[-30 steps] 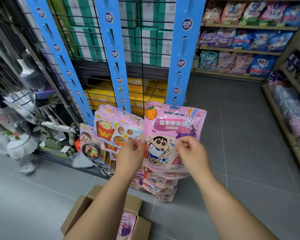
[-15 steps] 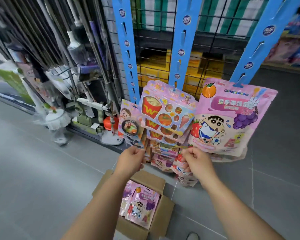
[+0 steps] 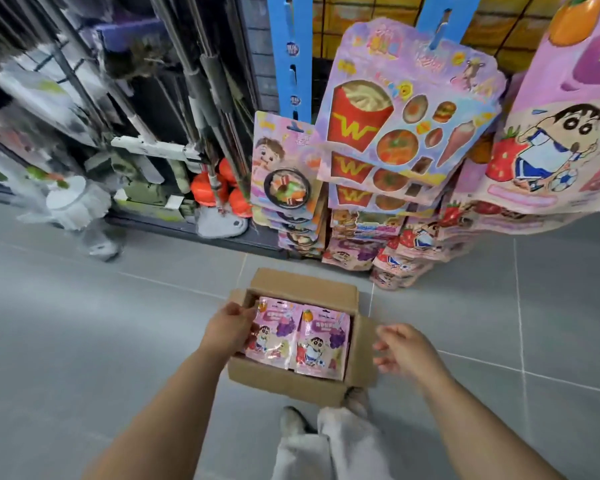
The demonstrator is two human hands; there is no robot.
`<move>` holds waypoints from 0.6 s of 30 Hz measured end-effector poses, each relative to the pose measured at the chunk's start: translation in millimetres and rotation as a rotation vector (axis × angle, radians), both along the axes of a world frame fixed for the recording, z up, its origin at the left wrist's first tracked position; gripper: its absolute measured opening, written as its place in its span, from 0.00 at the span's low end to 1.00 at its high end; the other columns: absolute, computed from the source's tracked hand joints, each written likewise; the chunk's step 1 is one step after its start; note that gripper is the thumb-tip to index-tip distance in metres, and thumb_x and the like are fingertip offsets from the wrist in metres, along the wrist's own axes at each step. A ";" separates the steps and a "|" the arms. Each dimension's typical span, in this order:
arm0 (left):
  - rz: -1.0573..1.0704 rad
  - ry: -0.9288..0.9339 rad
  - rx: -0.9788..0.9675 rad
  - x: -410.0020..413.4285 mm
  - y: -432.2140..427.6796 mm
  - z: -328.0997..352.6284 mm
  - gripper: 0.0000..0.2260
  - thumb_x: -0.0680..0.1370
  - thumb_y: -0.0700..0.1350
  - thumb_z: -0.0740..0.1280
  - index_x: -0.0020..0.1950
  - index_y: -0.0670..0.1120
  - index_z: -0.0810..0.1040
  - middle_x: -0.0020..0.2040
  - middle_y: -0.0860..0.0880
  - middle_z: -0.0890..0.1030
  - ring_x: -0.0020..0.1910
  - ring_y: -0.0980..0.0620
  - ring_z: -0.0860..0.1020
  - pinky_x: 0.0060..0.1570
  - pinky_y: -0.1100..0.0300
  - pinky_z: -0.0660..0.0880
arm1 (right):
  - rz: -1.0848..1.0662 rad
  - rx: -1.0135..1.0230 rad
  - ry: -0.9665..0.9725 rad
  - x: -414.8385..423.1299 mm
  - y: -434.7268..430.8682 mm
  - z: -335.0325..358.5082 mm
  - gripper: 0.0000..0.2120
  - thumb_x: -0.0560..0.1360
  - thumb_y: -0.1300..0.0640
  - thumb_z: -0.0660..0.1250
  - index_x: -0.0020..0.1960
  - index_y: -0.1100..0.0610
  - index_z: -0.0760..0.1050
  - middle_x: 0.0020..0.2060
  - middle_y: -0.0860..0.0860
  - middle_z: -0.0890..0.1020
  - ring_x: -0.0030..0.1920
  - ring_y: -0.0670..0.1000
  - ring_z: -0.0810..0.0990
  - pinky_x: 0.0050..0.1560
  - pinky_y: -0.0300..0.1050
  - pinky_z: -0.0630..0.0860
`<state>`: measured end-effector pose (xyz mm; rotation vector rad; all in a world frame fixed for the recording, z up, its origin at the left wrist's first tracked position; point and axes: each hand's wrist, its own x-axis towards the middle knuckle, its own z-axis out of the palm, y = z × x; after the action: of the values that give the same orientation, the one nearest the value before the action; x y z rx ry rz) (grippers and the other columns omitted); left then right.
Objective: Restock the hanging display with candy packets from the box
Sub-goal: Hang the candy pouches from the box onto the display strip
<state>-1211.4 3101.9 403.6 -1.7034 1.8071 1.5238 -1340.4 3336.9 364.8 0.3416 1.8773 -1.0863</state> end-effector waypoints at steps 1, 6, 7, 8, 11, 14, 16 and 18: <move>0.003 -0.025 0.001 2.0 -3.5 -8.8 0.08 0.78 0.46 0.64 0.42 0.43 0.73 0.44 0.40 0.83 0.43 0.41 0.82 0.50 0.50 0.79 | -0.009 0.011 -0.025 1.7 -1.3 -9.3 0.09 0.80 0.59 0.58 0.41 0.55 0.70 0.34 0.53 0.76 0.29 0.51 0.75 0.23 0.38 0.73; -0.024 -0.120 -0.007 9.1 -25.4 -75.1 0.12 0.68 0.54 0.65 0.44 0.46 0.73 0.49 0.39 0.83 0.50 0.39 0.82 0.56 0.45 0.77 | -0.021 0.050 -0.078 6.0 -14.9 -70.8 0.04 0.79 0.58 0.60 0.48 0.57 0.73 0.37 0.53 0.78 0.33 0.51 0.76 0.32 0.42 0.75; -0.033 -0.140 0.001 11.6 -32.0 -94.8 0.16 0.65 0.55 0.63 0.46 0.46 0.74 0.48 0.40 0.84 0.50 0.39 0.82 0.56 0.45 0.77 | -0.031 0.057 -0.073 6.6 -19.8 -83.9 0.04 0.79 0.58 0.60 0.49 0.57 0.74 0.38 0.53 0.78 0.34 0.52 0.77 0.35 0.44 0.77; -0.040 -0.161 0.015 14.7 -38.7 -117.0 0.19 0.63 0.56 0.62 0.48 0.46 0.74 0.48 0.41 0.84 0.50 0.40 0.82 0.56 0.46 0.77 | -0.039 0.068 -0.071 7.5 -24.9 -97.6 0.04 0.78 0.58 0.61 0.49 0.56 0.74 0.38 0.53 0.79 0.36 0.52 0.77 0.39 0.46 0.79; -0.098 -0.232 0.036 14.8 -48.8 -160.5 0.18 0.68 0.52 0.65 0.53 0.44 0.75 0.49 0.41 0.84 0.50 0.41 0.82 0.54 0.48 0.77 | -0.058 0.087 -0.084 10.9 -43.0 -142.7 0.05 0.78 0.59 0.62 0.44 0.53 0.73 0.37 0.53 0.78 0.36 0.51 0.75 0.46 0.48 0.78; -0.190 -0.285 0.023 15.2 -60.1 -215.1 0.12 0.77 0.46 0.64 0.56 0.39 0.75 0.46 0.40 0.82 0.51 0.39 0.80 0.53 0.50 0.76 | -0.022 0.154 -0.064 15.9 -59.4 -201.2 0.04 0.77 0.57 0.64 0.48 0.56 0.76 0.33 0.50 0.77 0.34 0.50 0.74 0.45 0.47 0.77; -0.275 -0.322 0.006 15.9 -68.2 -257.0 0.14 0.79 0.47 0.63 0.57 0.38 0.75 0.49 0.39 0.81 0.51 0.39 0.79 0.51 0.53 0.75 | 0.043 0.204 -0.030 21.4 -66.6 -246.2 0.08 0.75 0.54 0.66 0.50 0.57 0.78 0.33 0.48 0.77 0.36 0.50 0.76 0.45 0.44 0.74; -0.397 -0.368 -0.036 15.8 -75.8 -295.5 0.15 0.80 0.49 0.61 0.58 0.40 0.75 0.53 0.39 0.81 0.50 0.41 0.78 0.49 0.56 0.72 | 0.064 0.243 -0.024 26.8 -70.3 -287.3 0.10 0.73 0.53 0.67 0.52 0.57 0.78 0.40 0.49 0.80 0.43 0.50 0.79 0.42 0.39 0.71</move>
<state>-1195.7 3026.0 108.2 -1.4115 1.8358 0.9537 -1313.6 3266.6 77.5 0.4271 1.9895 -0.8088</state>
